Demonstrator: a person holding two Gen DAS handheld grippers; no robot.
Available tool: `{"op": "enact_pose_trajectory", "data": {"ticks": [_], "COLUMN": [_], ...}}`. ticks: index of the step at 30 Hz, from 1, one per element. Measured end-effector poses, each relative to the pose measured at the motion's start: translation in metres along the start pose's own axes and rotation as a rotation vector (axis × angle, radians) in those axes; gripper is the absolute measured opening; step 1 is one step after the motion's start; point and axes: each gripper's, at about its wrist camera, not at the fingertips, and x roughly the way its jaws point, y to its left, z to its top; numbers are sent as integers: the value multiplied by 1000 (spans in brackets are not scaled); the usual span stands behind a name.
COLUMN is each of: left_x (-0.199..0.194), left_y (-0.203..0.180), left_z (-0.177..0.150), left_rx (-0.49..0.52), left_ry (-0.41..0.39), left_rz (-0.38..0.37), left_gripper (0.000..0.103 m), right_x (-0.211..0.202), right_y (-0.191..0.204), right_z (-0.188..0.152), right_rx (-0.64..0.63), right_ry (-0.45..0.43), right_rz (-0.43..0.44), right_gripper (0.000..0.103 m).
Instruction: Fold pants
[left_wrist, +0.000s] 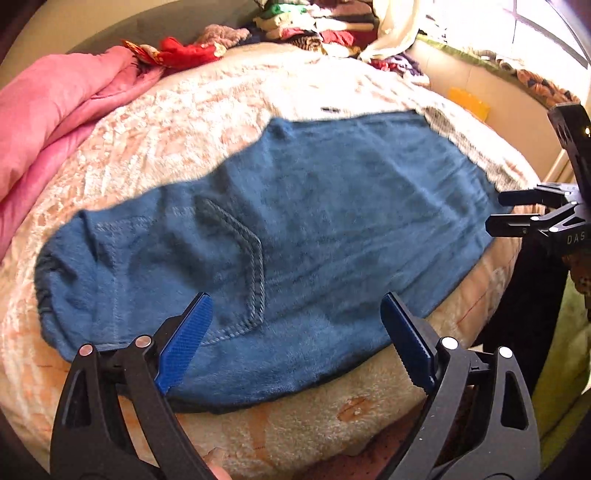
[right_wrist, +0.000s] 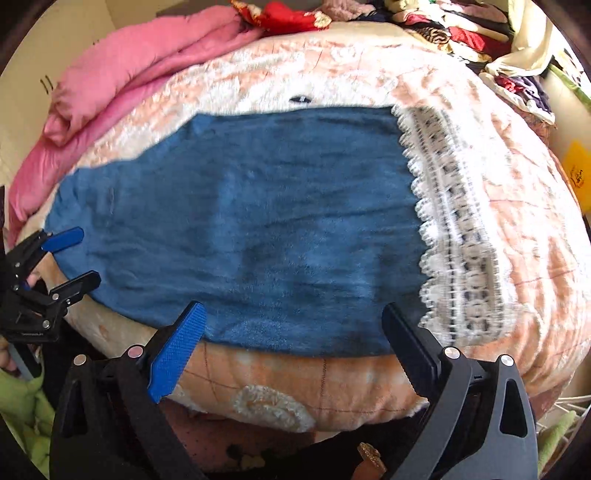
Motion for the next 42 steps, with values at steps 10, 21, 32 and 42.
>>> {"op": "enact_pose_trajectory", "data": {"ticks": [10,21,32,42], "left_x": [-12,-15,3,24], "left_y": [12,-8,-42,-82], "left_z": [23,57,99,138], "left_rx": [-52,6,86,179], "left_ry": [-20,-47,-48,-56], "left_rz": [20,11,-40,-89], "left_gripper": [93,93,93,93], "right_x": [-39,-68,-79,-79], "right_y": [-19,-48,-69,-88], "right_z": [3,2,0,-6], "right_rx": [39,107,157,214], "right_ry": [-104,-186,-223,-232], "right_rz": [-31,-49,-78,-86], "right_gripper": [97,97,99,99]}}
